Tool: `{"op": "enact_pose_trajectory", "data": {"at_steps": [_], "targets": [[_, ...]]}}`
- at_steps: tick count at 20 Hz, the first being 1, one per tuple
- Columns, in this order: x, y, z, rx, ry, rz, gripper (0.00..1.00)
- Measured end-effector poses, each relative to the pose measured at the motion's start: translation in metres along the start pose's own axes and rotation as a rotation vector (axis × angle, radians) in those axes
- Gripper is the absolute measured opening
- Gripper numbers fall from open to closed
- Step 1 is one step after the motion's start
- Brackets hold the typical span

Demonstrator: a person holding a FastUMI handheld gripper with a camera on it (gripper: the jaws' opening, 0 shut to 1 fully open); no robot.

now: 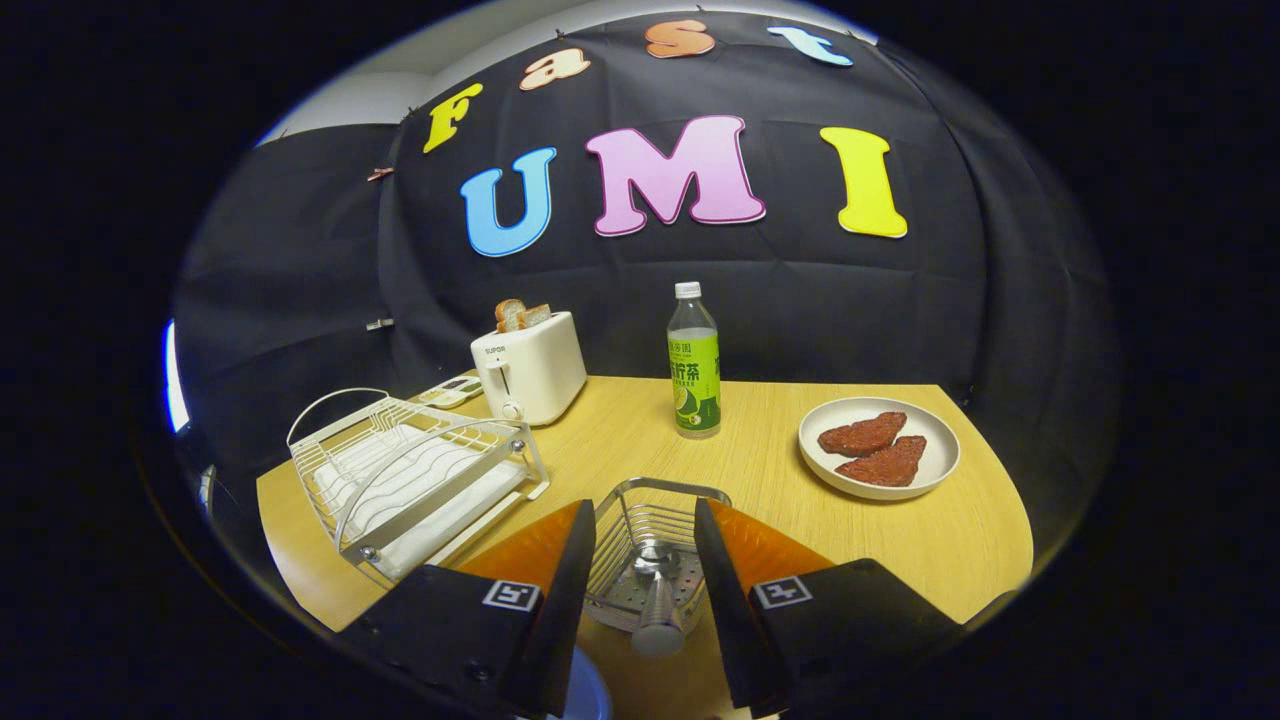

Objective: Take the plate from the dish rack, then take the spoon from the basket and place it into the plate.

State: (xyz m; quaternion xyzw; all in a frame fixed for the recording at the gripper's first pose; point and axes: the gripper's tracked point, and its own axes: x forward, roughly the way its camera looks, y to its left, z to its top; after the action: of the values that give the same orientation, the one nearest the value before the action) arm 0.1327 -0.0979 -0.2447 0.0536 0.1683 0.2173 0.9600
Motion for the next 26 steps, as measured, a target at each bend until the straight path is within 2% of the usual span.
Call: {"op": "enact_pose_trajectory", "data": {"at_steps": [2,6,8,9,18,21,26], "targets": [[0.003,-0.003,0.002,0.015,-0.003,-0.010,0.56],[0.005,0.000,-0.002,-0.004,0.004,-0.010,0.37],[0.002,0.004,-0.005,-0.029,0.019,-0.010,0.36],[-0.001,0.003,-0.008,-0.039,0.017,-0.012,0.26],[-0.003,0.002,-0.001,-0.031,0.050,-0.016,0.22],[-0.015,0.001,0.019,-0.043,0.026,-0.014,0.22],[-0.046,0.019,0.067,-0.063,-0.025,0.048,0.22]]}}
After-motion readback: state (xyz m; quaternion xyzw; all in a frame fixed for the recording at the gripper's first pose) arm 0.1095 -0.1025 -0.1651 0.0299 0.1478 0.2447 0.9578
